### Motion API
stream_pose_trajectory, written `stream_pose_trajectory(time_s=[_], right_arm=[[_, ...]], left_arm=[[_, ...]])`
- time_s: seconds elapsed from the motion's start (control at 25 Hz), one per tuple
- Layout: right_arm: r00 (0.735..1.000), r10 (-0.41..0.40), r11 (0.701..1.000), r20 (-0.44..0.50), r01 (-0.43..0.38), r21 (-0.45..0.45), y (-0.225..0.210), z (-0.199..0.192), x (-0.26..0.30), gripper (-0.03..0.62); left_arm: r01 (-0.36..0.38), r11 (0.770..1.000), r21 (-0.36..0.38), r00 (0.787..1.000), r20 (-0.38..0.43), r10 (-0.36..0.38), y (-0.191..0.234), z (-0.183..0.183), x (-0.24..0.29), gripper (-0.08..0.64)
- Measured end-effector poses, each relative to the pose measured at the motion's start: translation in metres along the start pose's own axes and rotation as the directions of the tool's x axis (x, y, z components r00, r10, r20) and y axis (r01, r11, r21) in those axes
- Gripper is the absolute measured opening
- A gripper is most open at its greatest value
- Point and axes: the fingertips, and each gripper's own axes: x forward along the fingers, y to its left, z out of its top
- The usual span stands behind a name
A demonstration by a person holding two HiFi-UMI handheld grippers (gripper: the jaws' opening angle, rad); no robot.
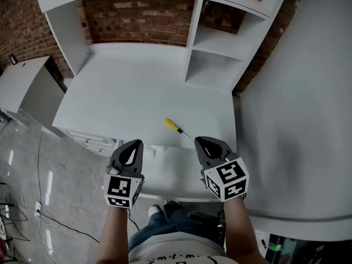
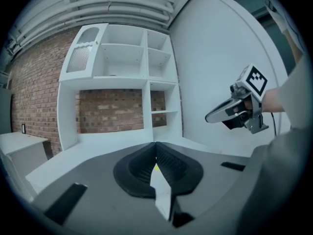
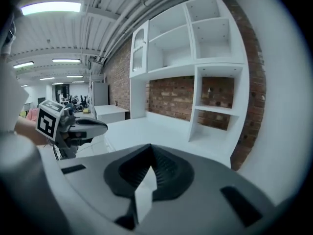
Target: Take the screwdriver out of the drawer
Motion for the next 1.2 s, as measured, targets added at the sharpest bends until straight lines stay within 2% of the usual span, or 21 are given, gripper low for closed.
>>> stream_pose_trajectory(time_s=[0.08, 0.24, 0.44, 0.68, 1.2], right_arm=[[0.998, -0.039, 0.999, 0.057, 0.039, -0.006, 0.001, 0.007, -0.017, 0.011], [0.984, -0.094, 0.990, 0.151, 0.108, -0.090, 0.008, 0.016, -0.045, 0.011], [0.965, -0.125, 0.986, 0.230, 0.147, -0.081, 0.008, 0.030, -0.076, 0.010], [0.951, -0.119, 0.990, 0.286, 0.136, -0.040, 0.015, 0.045, -0.090, 0.009], [0.941, -0.133, 0.985, 0.310, 0.161, -0.067, 0.017, 0.055, -0.095, 0.009]], left_arm=[[0.011, 1.000, 0.025, 0.999, 0.033, -0.012, -0.006, 0.017, -0.003, 0.012], [0.015, 0.998, 0.054, 0.994, 0.107, -0.021, -0.017, 0.049, -0.016, 0.012], [0.004, 0.997, 0.072, 0.979, 0.203, -0.018, -0.026, 0.090, -0.034, 0.012], [-0.007, 0.997, 0.079, 0.975, 0.221, -0.011, -0.032, 0.100, -0.049, 0.012], [-0.023, 0.994, 0.109, 0.968, 0.252, -0.006, -0.035, 0.112, -0.054, 0.012]])
